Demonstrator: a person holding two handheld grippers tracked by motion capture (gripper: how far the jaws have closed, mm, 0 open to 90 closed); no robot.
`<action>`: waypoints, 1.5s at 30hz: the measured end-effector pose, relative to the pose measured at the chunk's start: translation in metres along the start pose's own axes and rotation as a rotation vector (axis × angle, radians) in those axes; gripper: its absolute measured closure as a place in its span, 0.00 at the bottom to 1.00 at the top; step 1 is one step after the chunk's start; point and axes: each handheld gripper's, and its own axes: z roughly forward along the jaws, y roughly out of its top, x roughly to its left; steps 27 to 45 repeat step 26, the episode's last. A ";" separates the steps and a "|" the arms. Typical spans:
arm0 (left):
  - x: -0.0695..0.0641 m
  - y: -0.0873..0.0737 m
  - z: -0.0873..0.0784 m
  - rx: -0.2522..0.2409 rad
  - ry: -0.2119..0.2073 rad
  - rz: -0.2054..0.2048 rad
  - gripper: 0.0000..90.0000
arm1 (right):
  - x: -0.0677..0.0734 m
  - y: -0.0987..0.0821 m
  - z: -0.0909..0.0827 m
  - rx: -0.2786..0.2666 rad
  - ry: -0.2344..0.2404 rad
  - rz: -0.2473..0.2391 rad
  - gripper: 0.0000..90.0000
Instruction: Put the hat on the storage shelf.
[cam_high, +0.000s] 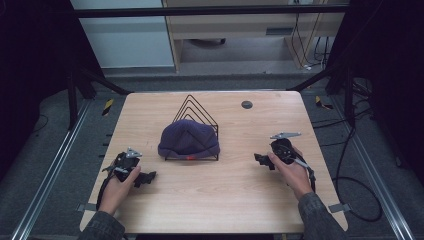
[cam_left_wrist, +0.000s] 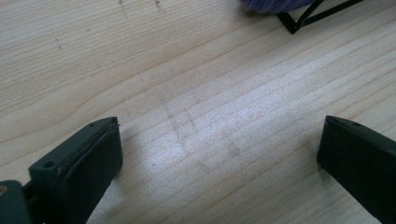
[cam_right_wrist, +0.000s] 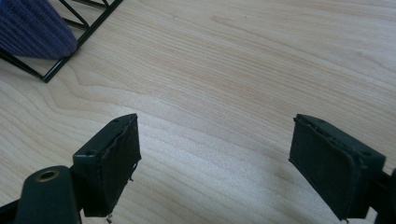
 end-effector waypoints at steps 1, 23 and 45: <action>0.000 0.000 0.000 0.001 -0.001 0.002 0.00 | 0.001 0.000 0.002 0.000 0.001 0.004 0.17; -0.003 -0.001 0.000 -0.007 -0.010 0.020 0.00 | 0.023 -0.032 0.016 -0.057 -0.131 -0.049 0.15; -0.004 -0.001 0.000 -0.005 -0.013 0.018 0.00 | 0.024 -0.033 0.016 -0.059 -0.137 -0.054 0.15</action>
